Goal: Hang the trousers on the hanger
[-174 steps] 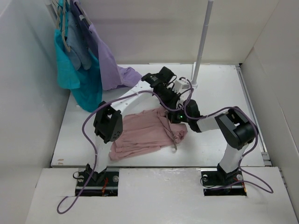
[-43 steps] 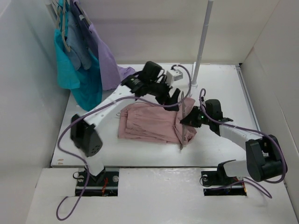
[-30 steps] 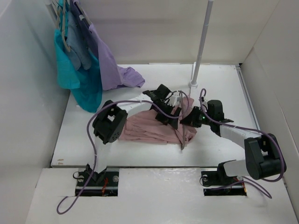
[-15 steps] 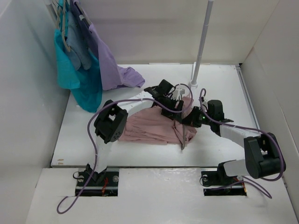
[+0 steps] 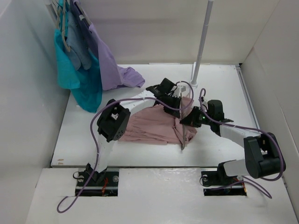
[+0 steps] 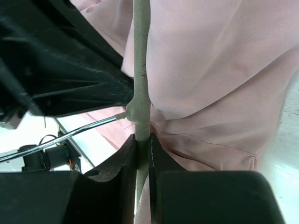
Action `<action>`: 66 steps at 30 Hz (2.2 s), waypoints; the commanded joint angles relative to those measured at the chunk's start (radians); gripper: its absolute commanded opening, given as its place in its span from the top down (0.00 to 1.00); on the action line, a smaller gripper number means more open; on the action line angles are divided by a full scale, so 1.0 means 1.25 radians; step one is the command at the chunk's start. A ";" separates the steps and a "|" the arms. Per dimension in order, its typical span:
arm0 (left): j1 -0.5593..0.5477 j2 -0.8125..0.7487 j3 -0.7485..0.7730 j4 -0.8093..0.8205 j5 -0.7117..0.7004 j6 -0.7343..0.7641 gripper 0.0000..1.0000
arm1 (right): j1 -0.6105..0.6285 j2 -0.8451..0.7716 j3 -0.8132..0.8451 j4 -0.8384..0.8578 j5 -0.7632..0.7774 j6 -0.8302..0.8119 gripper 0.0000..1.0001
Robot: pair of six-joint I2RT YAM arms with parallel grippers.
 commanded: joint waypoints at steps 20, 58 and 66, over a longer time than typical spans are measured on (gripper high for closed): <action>0.053 -0.286 -0.072 -0.356 0.032 0.472 1.00 | -0.147 0.003 0.039 -0.050 -0.012 -0.026 1.00; 0.371 -0.415 -0.256 -0.375 -0.034 0.579 1.00 | -0.008 -0.110 0.223 -0.431 0.388 -0.164 1.00; 0.333 -0.398 -0.423 -0.222 -0.191 0.566 1.00 | 0.012 -0.177 0.317 -0.466 0.335 -0.220 1.00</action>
